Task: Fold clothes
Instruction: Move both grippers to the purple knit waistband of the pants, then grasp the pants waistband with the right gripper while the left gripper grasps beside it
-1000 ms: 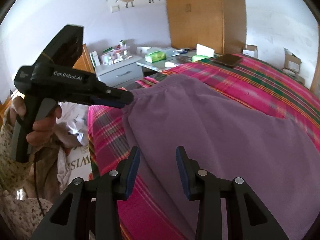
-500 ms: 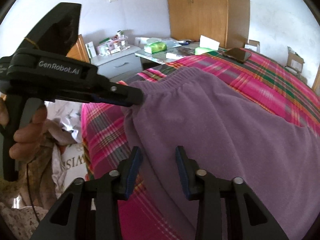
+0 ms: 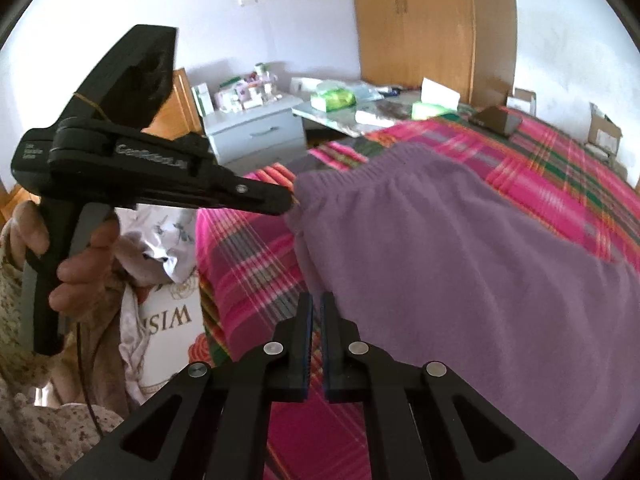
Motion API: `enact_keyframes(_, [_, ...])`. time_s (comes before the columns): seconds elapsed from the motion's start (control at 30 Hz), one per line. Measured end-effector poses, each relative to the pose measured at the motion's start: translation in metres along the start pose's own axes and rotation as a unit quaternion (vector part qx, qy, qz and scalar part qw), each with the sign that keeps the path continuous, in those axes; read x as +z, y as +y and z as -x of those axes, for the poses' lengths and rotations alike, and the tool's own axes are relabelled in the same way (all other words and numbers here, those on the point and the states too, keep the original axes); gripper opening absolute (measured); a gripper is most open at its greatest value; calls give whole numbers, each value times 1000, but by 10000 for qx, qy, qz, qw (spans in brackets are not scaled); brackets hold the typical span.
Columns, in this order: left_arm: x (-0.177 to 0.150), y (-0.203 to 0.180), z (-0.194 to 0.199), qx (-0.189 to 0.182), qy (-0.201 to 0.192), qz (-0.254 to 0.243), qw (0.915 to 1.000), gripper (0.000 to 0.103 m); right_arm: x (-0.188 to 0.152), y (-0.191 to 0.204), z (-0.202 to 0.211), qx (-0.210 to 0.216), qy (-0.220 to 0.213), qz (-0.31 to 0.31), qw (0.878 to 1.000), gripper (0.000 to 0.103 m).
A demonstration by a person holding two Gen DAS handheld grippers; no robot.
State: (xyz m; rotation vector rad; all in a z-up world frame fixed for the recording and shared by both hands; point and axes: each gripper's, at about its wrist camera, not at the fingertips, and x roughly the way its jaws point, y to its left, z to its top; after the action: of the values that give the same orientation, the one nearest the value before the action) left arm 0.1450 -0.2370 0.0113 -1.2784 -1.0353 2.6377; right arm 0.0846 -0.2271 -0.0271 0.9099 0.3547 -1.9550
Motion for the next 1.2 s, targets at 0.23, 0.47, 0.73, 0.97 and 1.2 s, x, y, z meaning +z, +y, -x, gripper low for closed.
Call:
enact_keyframes(0.23, [3,11,1,-200,86,250,9994,20,12,4,16,-149,-423,133,9989,20])
enact_keyframes(0.47, [8,6,-2,-414,149,392,9983,34,15,3,-5,-328,-139,154,9992,23])
enact_keyframes(0.73, [18,0,-13,-367,271,409,9981,36,15,0,-14,-334,-42,43,9994,21])
enact_keyframes(0.97, [16,-1,-4,-203,59,238,9995,11,16,0,-15,-339,31,-19,9994,3])
enact_keyframes(1.2, [12,2,3,-242,-19,172,9996,9,17,8,-3,-223,-70,64,9997,3])
